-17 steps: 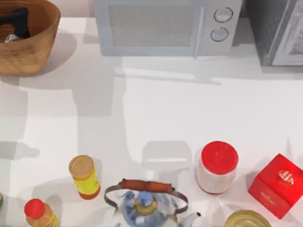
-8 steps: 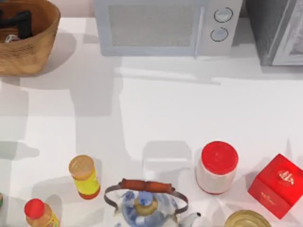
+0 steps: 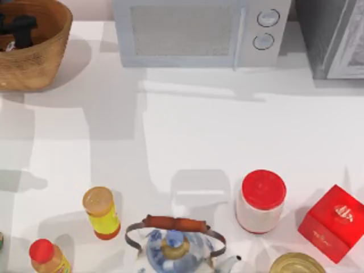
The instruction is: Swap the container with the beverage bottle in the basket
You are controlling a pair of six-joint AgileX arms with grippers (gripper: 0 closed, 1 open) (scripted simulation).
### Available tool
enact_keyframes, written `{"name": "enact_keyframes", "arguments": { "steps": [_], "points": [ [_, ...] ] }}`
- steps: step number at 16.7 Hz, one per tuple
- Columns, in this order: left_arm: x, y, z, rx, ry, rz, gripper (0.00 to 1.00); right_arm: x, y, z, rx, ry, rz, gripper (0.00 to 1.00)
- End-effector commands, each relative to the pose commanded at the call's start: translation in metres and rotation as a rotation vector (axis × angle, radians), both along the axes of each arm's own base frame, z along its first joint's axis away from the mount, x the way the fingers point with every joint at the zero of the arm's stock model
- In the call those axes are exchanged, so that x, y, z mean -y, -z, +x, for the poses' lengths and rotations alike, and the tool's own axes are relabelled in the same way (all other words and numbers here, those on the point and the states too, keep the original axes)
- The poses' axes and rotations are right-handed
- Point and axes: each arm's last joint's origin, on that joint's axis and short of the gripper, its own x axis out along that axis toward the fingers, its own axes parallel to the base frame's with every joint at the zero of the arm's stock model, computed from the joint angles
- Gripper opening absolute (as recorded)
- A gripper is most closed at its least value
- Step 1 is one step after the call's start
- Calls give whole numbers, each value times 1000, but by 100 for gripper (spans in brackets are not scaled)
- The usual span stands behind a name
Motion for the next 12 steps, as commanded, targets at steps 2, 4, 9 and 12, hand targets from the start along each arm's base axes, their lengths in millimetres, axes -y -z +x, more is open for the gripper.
{"name": "enact_keyframes", "arguments": {
  "steps": [2, 4, 9, 12],
  "points": [
    [0, 0, 0, 0, 0, 0, 32, 0, 0, 0, 0, 0, 0, 100],
    [0, 0, 0, 0, 0, 0, 17, 0, 0, 0, 0, 0, 0, 100],
    [0, 0, 0, 0, 0, 0, 0, 0, 0, 0, 0, 0, 0, 100],
    [0, 0, 0, 0, 0, 0, 0, 0, 0, 0, 0, 0, 0, 100]
  ]
}}
